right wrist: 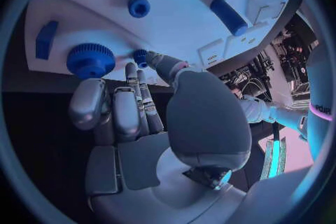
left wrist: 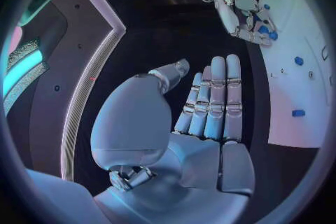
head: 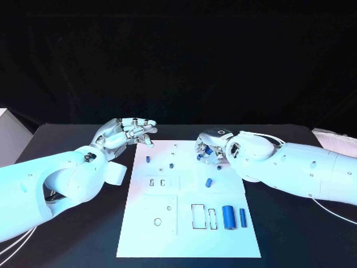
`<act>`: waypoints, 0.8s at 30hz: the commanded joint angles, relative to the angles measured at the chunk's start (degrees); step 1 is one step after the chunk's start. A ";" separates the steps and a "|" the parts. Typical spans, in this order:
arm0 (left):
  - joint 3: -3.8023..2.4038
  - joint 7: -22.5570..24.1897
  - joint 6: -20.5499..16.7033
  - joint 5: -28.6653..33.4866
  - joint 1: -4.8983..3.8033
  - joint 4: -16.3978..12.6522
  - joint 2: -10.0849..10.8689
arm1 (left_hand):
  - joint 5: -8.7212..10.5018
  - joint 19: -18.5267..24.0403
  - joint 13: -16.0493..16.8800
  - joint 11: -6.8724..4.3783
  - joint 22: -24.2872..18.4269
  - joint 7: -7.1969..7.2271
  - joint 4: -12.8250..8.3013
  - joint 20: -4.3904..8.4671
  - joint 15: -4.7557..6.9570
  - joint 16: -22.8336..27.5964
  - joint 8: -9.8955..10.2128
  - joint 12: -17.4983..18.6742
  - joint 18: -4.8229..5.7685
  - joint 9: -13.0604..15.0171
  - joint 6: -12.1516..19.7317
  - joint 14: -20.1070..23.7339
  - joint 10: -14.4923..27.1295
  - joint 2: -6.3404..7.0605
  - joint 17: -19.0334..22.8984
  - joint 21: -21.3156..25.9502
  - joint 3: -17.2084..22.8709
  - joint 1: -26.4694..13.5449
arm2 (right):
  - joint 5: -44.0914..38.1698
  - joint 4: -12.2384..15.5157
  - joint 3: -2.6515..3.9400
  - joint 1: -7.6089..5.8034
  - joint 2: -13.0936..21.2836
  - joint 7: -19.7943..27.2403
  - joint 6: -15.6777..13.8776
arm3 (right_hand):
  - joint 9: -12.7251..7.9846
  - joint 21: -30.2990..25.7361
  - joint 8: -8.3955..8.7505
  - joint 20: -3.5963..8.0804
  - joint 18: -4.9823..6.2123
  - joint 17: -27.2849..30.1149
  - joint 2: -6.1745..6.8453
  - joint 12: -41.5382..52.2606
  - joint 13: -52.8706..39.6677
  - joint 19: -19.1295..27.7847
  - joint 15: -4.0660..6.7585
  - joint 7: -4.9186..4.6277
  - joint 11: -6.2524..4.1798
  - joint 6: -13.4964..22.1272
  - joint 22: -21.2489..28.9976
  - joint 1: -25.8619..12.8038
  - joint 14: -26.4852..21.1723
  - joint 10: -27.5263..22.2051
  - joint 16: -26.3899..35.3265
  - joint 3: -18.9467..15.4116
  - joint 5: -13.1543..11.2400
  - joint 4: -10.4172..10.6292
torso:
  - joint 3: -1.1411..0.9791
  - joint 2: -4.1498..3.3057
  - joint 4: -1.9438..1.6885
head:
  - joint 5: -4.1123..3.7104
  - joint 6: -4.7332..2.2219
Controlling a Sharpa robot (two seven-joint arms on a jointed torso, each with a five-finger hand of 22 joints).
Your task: Assemble the parts on the task board
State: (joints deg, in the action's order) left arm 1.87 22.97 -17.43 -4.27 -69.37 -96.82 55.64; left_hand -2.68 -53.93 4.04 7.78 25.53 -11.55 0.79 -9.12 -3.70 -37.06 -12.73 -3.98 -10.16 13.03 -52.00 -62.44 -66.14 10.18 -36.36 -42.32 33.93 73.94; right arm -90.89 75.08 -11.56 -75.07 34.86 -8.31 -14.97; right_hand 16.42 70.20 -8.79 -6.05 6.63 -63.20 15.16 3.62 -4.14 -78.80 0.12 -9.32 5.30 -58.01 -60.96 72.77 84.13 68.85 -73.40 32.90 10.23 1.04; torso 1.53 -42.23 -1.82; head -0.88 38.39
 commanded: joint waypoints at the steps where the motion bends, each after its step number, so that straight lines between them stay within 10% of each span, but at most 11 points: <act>1: -0.06 0.09 1.13 0.14 -0.09 -0.10 -0.01 | -0.17 0.54 0.04 0.01 0.07 -0.12 -0.06 0.06 -0.01 -0.38 0.40 0.28 -0.12 0.09 0.25 0.32 0.26 -0.28 -0.10 -0.17 0.26 -0.40 | -0.96 -0.22 -0.04 0.05 -0.30 -0.15 0.70 | 0.09 0.39 -0.09 0.01 -1.17 -0.07 -0.64 0.08 -0.06 -0.22 -0.45 0.00 0.04 -0.49 -0.15 -0.10 1.45 -0.38 -0.32 -0.05 0.33 0.45 | -0.03 -0.08 0.05 | 0.02 0.09; 24: -0.07 -0.14 1.44 0.14 -0.11 0.03 -0.07 | -0.17 0.61 0.04 0.03 0.18 -0.14 -0.05 0.05 -0.02 -0.51 0.41 0.27 -0.13 0.09 0.27 0.31 0.29 -0.34 -0.17 -0.32 0.29 -0.43 | -1.85 -0.81 -0.17 0.30 -0.95 -0.68 1.16 | 2.97 2.89 -2.89 0.98 -1.64 -1.14 -3.70 0.52 -1.15 -0.99 0.75 1.46 -1.54 -4.15 -3.98 3.48 1.25 4.55 -2.40 3.98 0.48 -1.26 | 0.00 -0.29 0.05 | -0.09 0.86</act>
State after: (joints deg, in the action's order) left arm 1.87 22.61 -17.10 -4.27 -69.40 -96.72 55.64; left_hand -2.68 -53.73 4.04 7.78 25.65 -11.55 0.80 -8.92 -3.70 -37.27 -12.50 -3.98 -10.16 13.07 -52.00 -62.44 -66.14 10.18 -36.47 -42.31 33.92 73.94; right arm -91.48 74.23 -11.64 -74.93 33.97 -8.57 -14.79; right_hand 19.14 72.89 -11.32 -5.33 6.08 -64.26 12.04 3.66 -5.05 -79.52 0.46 -7.93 4.33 -61.70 -64.80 75.12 84.04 72.51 -75.59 36.57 10.62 -0.11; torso 1.53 -42.48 -1.74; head -0.95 39.21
